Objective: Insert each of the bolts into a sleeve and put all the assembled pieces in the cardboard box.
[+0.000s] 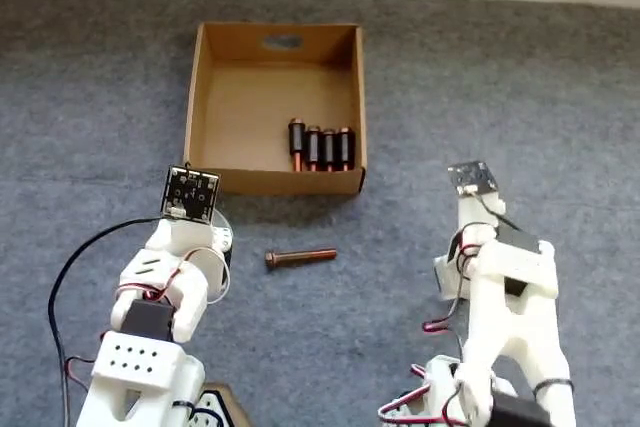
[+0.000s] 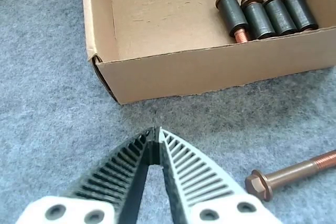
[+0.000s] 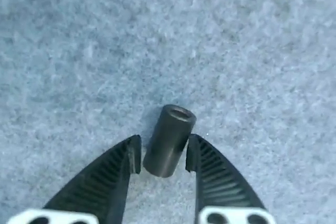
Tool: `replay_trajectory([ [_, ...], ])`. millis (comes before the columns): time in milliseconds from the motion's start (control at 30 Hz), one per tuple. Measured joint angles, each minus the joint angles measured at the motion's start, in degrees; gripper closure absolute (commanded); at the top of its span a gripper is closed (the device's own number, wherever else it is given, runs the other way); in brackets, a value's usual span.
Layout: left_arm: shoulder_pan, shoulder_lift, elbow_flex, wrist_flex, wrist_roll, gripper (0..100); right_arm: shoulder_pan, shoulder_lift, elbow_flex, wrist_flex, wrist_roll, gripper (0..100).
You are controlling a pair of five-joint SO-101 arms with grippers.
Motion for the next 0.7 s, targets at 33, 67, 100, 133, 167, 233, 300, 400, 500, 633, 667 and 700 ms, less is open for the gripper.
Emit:
replay_trajectory([
  [33,0.0,0.0,0.0,0.0,0.0,99,0.0,1.7,0.0,-1.7,0.0,85.8],
  [67,0.0,0.0,0.0,0.0,0.0,99,0.4,3.6,0.0,-3.4,-0.1,85.8],
  [100,0.0,0.0,0.0,0.0,0.0,99,0.9,5.5,0.0,-5.1,-0.1,85.8],
  [133,0.0,0.0,0.0,0.0,0.0,99,1.1,7.4,-0.2,-6.4,-0.1,86.1],
  [167,0.0,0.0,0.0,0.0,0.0,99,1.3,8.8,-0.2,-7.2,-0.1,86.1],
  [233,0.0,0.0,0.0,0.0,0.0,99,1.5,12.6,-0.8,-7.8,-0.1,90.6],
  [300,0.0,0.0,0.0,0.0,0.0,99,1.6,15.1,-2.4,-7.9,-0.1,99.8],
  [400,0.0,0.0,0.0,0.0,0.0,99,2.1,16.4,-3.8,-7.9,-0.2,99.2],
  [500,0.0,0.0,0.0,0.0,0.0,99,1.9,16.2,-3.9,-7.4,-0.2,99.2],
  [633,0.0,0.0,0.0,0.0,0.0,99,-1.1,11.0,-3.7,-4.3,-0.3,99.2],
  [667,0.0,0.0,0.0,0.0,0.0,99,-2.4,9.1,-3.3,-3.4,-0.6,99.2],
  [700,0.0,0.0,0.0,0.0,0.0,99,-4.0,7.0,-3.1,-3.0,-1.6,99.2],
])
